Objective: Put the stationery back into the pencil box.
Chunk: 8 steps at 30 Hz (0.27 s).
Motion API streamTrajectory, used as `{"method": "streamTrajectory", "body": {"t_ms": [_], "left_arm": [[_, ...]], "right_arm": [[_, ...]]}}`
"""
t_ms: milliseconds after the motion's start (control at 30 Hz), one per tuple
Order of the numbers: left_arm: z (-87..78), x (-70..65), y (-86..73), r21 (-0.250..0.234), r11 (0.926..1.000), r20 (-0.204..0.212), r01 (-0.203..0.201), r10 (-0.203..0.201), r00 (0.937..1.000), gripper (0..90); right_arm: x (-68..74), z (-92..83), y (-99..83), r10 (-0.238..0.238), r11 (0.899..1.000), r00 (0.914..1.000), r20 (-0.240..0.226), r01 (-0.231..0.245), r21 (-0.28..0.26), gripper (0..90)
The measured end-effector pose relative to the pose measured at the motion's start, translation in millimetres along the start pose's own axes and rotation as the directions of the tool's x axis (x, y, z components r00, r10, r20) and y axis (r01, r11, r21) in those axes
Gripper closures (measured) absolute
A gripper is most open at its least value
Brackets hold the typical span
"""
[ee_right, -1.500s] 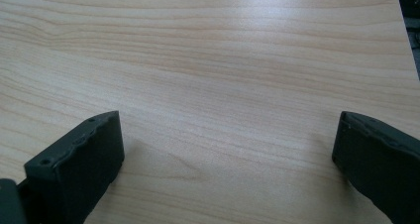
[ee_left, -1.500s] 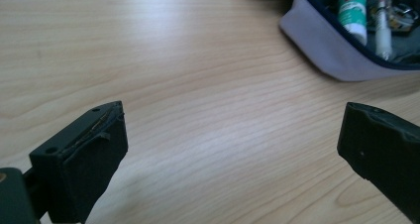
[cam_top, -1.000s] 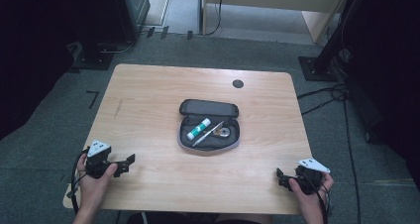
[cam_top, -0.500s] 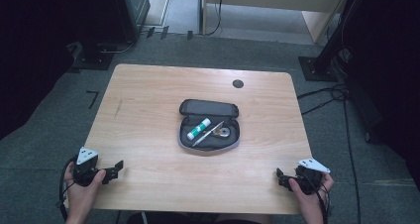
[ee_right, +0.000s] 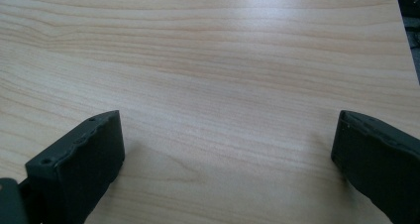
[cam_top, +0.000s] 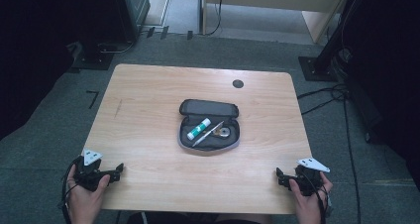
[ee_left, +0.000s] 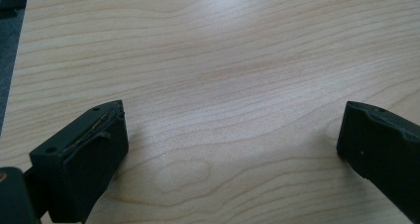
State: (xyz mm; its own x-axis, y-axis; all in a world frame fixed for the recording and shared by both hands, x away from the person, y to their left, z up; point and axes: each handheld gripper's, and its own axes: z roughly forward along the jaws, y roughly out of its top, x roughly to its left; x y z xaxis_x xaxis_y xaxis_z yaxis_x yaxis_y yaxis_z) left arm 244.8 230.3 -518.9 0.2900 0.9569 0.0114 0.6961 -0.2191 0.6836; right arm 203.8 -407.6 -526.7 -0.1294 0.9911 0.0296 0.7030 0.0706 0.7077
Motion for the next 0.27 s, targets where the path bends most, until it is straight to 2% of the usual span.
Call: {"method": "streamTrajectory", "body": {"t_ms": [267], "left_arm": [[0.0, 0.2, 0.1, -0.001, 1.0000, -0.002, 0.001, -0.001, 1.0000, 0.0]], "right_arm": [[-0.2, 0.6, 0.5, -0.005, 1.000, 1.0000, -0.003, 0.005, -0.001, 0.0]]}}
